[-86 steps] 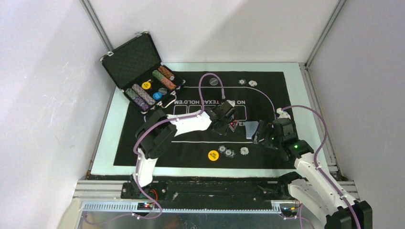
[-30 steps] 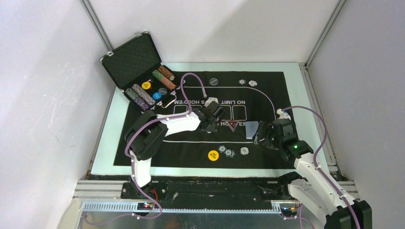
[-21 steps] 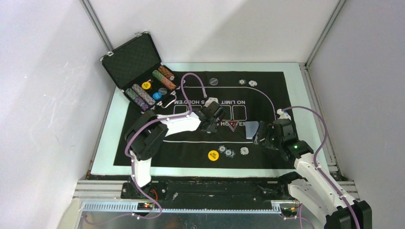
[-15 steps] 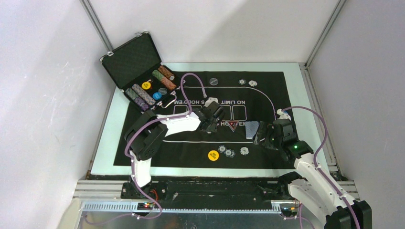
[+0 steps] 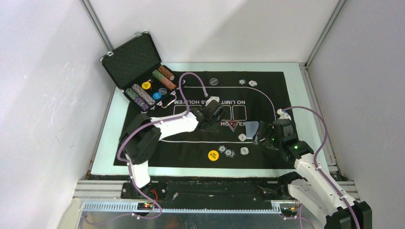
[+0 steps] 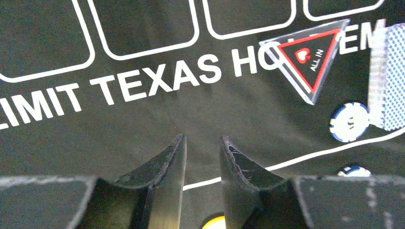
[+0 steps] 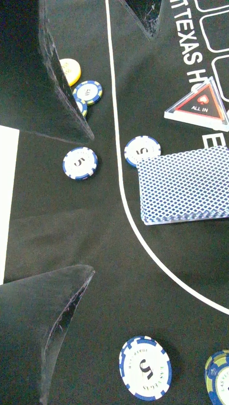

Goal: Distribute texas hold em gaming equipment

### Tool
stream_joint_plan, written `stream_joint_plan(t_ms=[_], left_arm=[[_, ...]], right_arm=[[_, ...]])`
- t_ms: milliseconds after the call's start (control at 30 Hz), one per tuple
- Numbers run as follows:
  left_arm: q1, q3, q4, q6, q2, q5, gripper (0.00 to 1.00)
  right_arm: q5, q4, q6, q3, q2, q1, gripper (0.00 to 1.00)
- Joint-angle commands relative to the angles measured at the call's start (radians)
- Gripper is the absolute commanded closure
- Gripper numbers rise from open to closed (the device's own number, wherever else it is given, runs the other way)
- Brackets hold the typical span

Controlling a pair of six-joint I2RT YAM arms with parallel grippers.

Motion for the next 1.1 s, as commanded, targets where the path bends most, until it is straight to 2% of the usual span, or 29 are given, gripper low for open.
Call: stream_joint_plan(t_ms=[0,67,200,367,467,600,700,767,800,867,1067], left_arm=[[-0.025,0.011,0.007,-0.006,-0.061,0.017,0.63],[-0.038,0.022,0.0,-0.002,-0.056,0.019,0.62],[-0.052,0.049,-0.001,0.008,-0.037,0.034,0.47],[-0.063,0.065,0.044,0.018,-0.021,0.115,0.42],[-0.069,0.068,0.073,0.018,-0.019,0.153,0.32],[-0.087,0.095,0.135,0.052,0.004,0.188,0.24],[-0.107,0.123,0.166,0.184,0.043,0.246,0.22],[-0.13,0.114,0.21,0.377,0.05,0.303,0.18],[-0.143,0.094,0.236,0.489,0.049,0.321,0.13],[-0.149,0.083,0.252,0.597,0.047,0.35,0.07],[-0.149,0.217,0.188,0.681,0.164,0.335,0.06]], right_arm=[[0.028,0.025,0.006,0.001,-0.019,-0.005,0.0],[0.035,0.022,0.008,0.0,-0.024,-0.005,0.01],[0.033,0.019,0.009,0.0,-0.026,-0.007,0.0],[-0.043,0.058,-0.014,-0.002,0.002,-0.006,0.01],[-0.04,0.066,-0.018,-0.002,0.025,-0.006,0.01],[-0.01,0.055,-0.003,-0.002,0.011,-0.011,0.01],[-0.027,0.052,0.001,-0.004,-0.006,-0.028,0.01],[-0.045,0.054,-0.001,-0.007,-0.009,-0.039,0.01],[-0.047,0.055,-0.001,-0.009,-0.009,-0.048,0.01],[-0.075,0.058,-0.003,-0.013,-0.009,-0.058,0.01],[-0.11,0.062,-0.003,-0.021,-0.015,-0.076,0.01]])
